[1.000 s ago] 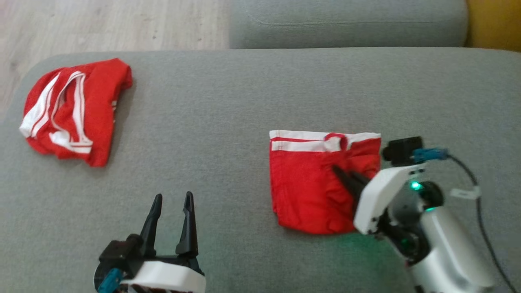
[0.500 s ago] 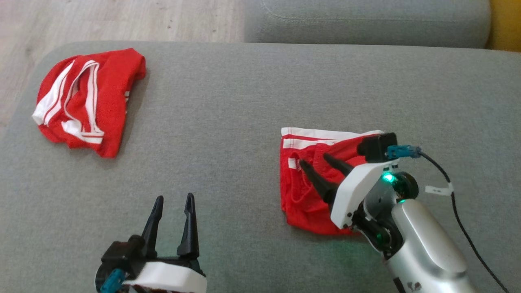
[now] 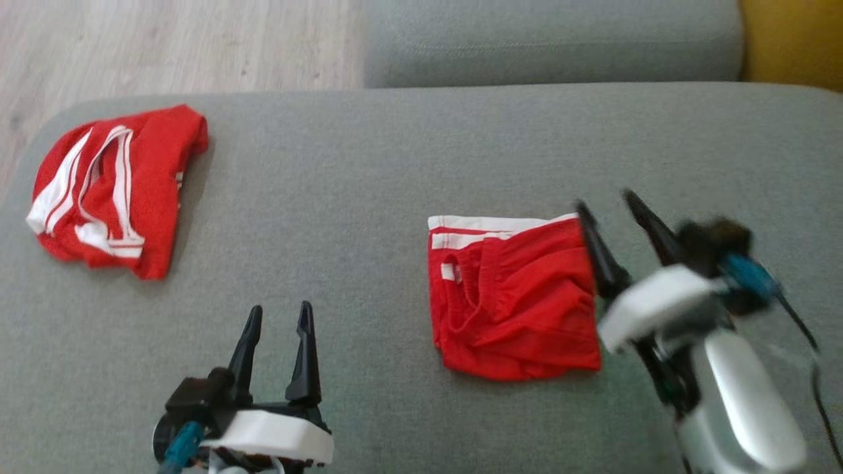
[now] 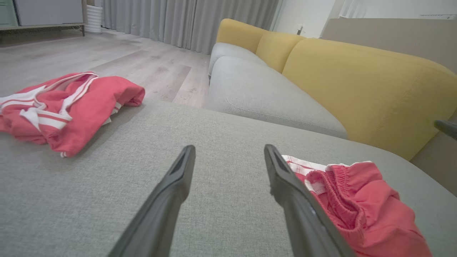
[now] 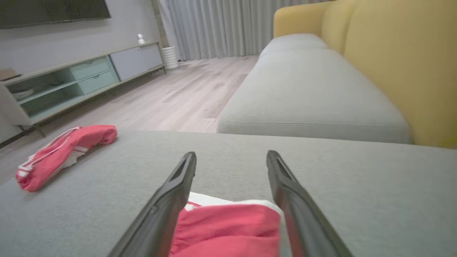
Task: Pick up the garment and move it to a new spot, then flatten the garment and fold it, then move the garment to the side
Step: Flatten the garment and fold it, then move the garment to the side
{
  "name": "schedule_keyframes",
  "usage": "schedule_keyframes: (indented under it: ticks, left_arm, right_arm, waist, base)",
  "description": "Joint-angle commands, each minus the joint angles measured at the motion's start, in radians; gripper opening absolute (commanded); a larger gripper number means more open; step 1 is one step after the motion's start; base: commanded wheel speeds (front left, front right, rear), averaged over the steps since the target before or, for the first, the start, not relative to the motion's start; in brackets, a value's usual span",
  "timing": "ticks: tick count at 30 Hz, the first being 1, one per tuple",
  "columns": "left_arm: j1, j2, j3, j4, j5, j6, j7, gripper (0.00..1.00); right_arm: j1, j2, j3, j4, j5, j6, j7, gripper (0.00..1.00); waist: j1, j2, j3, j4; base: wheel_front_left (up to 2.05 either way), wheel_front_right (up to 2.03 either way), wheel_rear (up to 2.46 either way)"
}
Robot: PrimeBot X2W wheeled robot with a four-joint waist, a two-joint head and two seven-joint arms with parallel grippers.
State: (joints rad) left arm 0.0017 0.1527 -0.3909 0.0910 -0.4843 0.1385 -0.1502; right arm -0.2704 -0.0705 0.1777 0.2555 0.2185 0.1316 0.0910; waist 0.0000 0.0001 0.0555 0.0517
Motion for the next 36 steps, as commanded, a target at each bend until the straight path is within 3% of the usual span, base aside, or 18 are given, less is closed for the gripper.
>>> schedule_keyframes:
  ticks: [1,7,14,36]
  left_arm:
    - [-0.033,0.009,0.032,-0.023,-0.001,0.009,-0.011,1.0]
    - [0.01,0.023,0.048,0.001,-0.009,0.02,-0.028,1.0]
    - [0.061,0.037,0.068,0.004,-0.022,0.034,-0.045,1.0]
    - [0.066,0.06,0.063,-0.022,-0.025,0.051,-0.025,1.0]
  right_arm:
    - [0.029,0.013,-0.009,-0.051,-0.029,-0.001,-0.032,1.0]
    - [0.186,0.019,-0.108,-0.144,-0.097,-0.001,-0.09,1.0]
    - [0.306,0.02,-0.134,-0.216,-0.092,-0.001,-0.131,1.0]
    - [0.332,0.02,-0.125,-0.217,-0.089,-0.001,-0.119,1.0]
  waist:
    - [0.0,-0.0001,-0.02,-0.016]
    - [0.0,-0.0001,-0.054,-0.036]
    - [0.0,-0.0001,-0.068,-0.032]
    - [0.0,-0.0001,-0.068,-0.026]
  base:
    - [0.0,0.0,0.0]
    - [0.0,0.0,0.0]
    - [0.0,0.0,0.0]
    - [0.0,0.0,0.0]
